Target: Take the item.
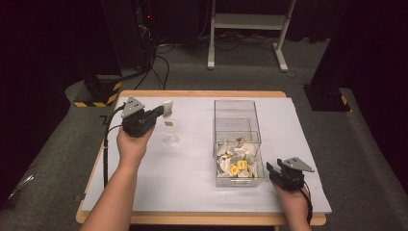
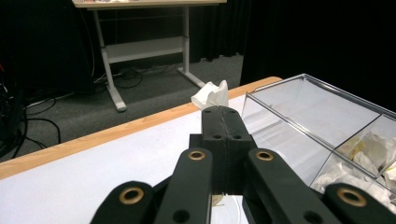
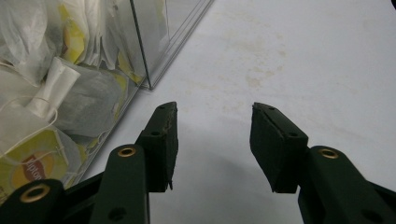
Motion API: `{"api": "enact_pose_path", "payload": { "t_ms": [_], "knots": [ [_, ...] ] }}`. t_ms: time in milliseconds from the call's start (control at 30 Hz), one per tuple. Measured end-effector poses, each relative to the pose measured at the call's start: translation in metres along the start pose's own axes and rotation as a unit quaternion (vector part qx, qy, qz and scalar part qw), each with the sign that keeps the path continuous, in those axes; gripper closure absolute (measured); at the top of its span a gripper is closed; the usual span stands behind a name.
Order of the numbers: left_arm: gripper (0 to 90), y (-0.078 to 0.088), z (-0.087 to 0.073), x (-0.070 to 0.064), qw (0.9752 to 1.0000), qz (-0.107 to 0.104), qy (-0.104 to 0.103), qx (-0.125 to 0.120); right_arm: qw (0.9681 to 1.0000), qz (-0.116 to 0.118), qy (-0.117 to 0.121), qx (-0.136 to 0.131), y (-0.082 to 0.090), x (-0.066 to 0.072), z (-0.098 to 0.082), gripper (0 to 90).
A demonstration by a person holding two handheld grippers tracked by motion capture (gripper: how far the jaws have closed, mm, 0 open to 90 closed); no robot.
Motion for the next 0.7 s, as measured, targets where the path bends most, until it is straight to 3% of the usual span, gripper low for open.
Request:
{"api": "enact_pose_path", "payload": {
  "t_ms": [367,700],
  "knots": [
    [90.0,-0.007,-0.005,0.001,1.0,0.0,0.003,0.006,1.0,0.001,-0.001,0.0,0.0,0.0,0.0,52.0],
    [90.0,-0.012,-0.02,0.007,0.9997,0.002,0.017,0.014,1.0,0.001,-0.001,0.0,0.0,0.0,0.0,51.9]
  ]
}}
Point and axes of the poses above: each handheld gripper's, and its own axes: y roughly backward along the jaws, z roughly out of its top, x roughly to its left, the point moved 3 cm from there along -y, roughly forward along the jaws, and after that the axes turned 13 degrees about -z, right-handed, at the moved point
